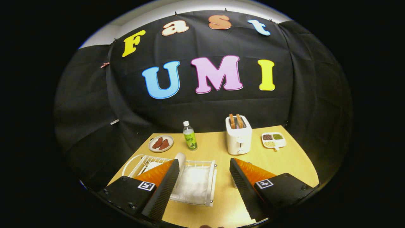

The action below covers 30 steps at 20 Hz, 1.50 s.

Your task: Take the plate from the dish rack, then take the spoon from the basket and place it into the plate.

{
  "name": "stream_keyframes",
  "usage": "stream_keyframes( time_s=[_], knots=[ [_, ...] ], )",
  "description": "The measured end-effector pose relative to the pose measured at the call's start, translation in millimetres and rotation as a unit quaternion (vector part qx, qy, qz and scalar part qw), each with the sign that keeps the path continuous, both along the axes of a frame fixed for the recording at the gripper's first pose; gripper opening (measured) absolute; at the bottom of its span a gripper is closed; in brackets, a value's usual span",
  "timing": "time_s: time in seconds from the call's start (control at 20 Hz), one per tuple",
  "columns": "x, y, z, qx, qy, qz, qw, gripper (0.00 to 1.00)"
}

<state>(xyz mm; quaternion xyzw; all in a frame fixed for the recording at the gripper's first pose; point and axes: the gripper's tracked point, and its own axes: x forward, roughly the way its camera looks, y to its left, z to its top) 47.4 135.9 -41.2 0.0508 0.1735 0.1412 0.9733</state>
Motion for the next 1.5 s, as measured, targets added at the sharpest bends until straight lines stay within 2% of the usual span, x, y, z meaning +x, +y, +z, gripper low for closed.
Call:
stream_keyframes(
  time_s=[0.25,0.5,0.6,0.8,1.0,1.05,1.15,1.3,1.5],
  knots=[
    [26,49,-52,-0.018,0.095,0.028,0.995,0.99],
    [45,78,-92,-0.013,0.159,0.019,0.987,0.99],
    [48,85,-108,-0.018,0.185,0.014,0.982,0.95],
    [56,91,-134,-0.017,0.228,-0.011,0.973,0.81],
    [49,110,-158,0.012,0.280,-0.019,0.960,0.56],
    [50,113,-163,0.009,0.286,-0.023,0.958,0.50],
    [54,113,-161,0.001,0.266,-0.041,0.963,0.40],
    [50,117,-158,-0.016,0.253,-0.044,0.966,0.37],
    [61,114,-136,-0.047,0.208,-0.074,0.974,0.37]
  ],
)
